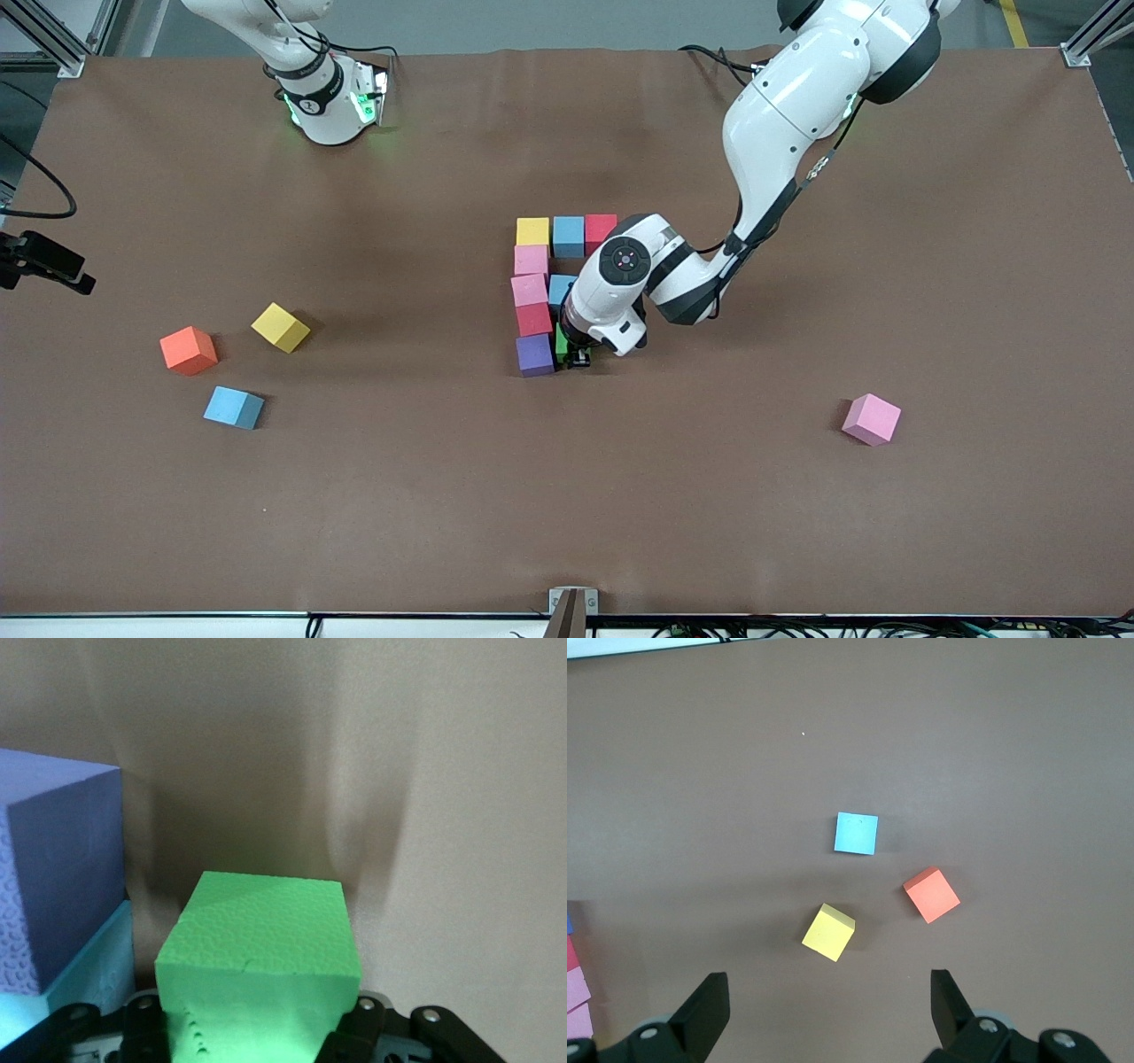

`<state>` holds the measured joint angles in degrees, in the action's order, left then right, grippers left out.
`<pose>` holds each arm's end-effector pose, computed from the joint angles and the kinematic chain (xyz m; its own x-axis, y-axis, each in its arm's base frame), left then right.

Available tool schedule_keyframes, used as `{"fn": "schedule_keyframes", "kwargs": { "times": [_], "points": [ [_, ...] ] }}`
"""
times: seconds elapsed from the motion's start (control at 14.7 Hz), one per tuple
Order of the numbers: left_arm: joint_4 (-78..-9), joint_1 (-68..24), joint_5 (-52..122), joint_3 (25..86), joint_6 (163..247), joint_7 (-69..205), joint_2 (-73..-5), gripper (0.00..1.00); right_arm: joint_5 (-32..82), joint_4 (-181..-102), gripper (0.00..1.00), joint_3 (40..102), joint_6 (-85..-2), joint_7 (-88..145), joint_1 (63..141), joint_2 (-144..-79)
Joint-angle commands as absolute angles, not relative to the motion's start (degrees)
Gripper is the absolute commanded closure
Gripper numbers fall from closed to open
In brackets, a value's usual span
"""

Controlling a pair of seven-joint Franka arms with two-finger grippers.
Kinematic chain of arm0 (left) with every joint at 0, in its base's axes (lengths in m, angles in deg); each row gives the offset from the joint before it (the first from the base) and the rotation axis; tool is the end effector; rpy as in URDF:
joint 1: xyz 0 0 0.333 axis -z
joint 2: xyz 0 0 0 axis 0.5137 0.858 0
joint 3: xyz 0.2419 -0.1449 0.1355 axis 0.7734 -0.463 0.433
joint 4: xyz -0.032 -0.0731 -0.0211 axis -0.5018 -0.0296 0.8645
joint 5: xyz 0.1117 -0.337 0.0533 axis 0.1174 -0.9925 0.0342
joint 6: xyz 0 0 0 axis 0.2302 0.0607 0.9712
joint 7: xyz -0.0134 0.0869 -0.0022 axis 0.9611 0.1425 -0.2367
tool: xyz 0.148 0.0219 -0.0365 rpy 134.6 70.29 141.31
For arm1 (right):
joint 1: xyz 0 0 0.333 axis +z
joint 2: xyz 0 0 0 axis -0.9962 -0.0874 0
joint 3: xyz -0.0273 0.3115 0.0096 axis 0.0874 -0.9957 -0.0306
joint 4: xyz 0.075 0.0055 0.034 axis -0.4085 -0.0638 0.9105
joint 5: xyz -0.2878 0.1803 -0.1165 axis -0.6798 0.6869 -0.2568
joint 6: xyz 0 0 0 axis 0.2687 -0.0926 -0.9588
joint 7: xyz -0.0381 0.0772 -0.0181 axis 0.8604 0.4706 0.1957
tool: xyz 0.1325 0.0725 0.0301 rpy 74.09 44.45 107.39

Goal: Arrange 11 blocks into digit 3

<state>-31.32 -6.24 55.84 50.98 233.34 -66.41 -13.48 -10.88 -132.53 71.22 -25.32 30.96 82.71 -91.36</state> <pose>0.5132 -0.4879 0.1574 -0.0564 0.9658 -0.2532 0.9980 0.0616 0.0126 0.5471 -0.0705 0.5579 0.9927 -0.0961 0.0734 -0.0951 -0.9953 -0.0173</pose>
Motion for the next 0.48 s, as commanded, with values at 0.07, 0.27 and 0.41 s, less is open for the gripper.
{"fn": "schedule_keyframes", "kwargs": {
  "times": [0.07,0.27,0.41],
  "points": [
    [-28.70,-5.16,55.27,52.10,234.50,-66.26,-10.99,0.77,-10.68,-136.68,0.00,70.91,-27.40,32.03,83.31,-88.60],
    [-28.09,-4.98,55.18,52.19,234.50,-66.26,-10.82,0.77,-10.86,-138.01,0.00,70.91,-29.25,32.03,83.58,-88.07],
    [-27.74,-4.72,55.09,52.46,234.50,-66.35,-10.38,0.77,-10.86,-138.36,0.00,70.91,-29.08,32.12,83.49,-88.33]
  ]
}}
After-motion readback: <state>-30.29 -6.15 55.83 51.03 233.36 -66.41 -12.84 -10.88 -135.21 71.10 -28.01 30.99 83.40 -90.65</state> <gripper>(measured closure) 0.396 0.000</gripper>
